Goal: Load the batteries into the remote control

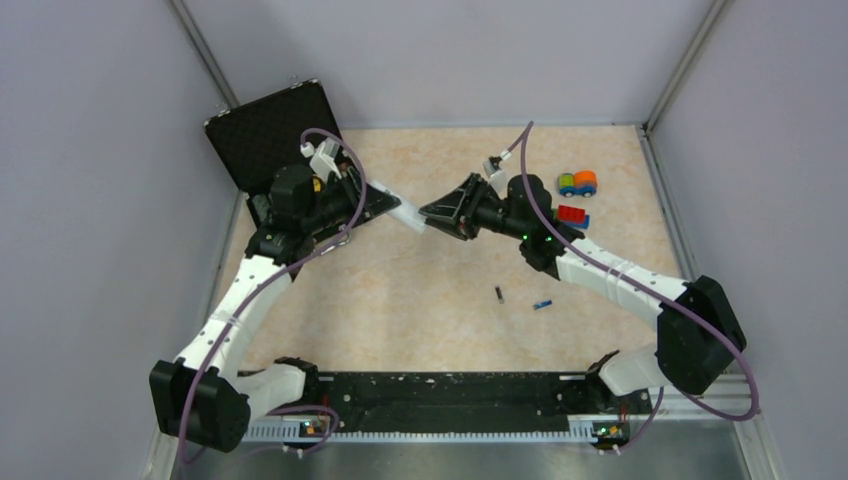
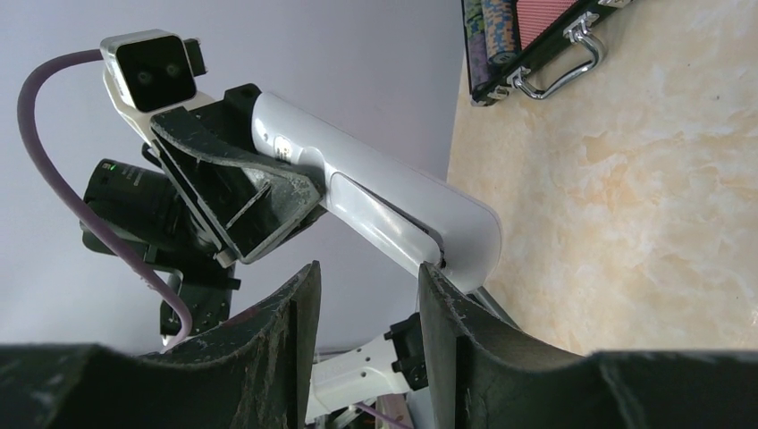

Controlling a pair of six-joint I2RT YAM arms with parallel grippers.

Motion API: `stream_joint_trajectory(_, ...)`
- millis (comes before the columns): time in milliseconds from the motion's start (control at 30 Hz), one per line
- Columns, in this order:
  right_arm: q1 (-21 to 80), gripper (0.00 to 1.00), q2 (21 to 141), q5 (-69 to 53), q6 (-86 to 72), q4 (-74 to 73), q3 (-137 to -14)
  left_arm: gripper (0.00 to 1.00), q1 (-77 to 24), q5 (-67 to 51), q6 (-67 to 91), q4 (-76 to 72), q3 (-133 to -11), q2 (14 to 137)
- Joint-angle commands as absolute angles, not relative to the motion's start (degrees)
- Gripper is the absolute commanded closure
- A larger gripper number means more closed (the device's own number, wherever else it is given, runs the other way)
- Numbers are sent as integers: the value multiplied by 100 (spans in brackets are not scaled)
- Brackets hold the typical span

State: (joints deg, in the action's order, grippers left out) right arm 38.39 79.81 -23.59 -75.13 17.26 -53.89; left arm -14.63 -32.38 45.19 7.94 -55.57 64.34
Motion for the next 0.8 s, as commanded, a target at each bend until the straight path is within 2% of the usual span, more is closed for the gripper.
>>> stream_joint_trajectory(0, 3968, 57, 7937, -2568, -7654, 2559, -5534, 100, -1591, -3224, 4277, 940, -5510, 6363)
stream_joint_trajectory(433, 3962, 57, 8050, -2413, -7551, 2166, -5582, 100, -1589, -2967, 4162, 1106, -5515, 6444)
stream_joint_trajectory(767, 3965, 57, 8663, -2330, -7633, 2285, -5463, 100, -1592, -2650, 4227, 1413, -5596, 6978)
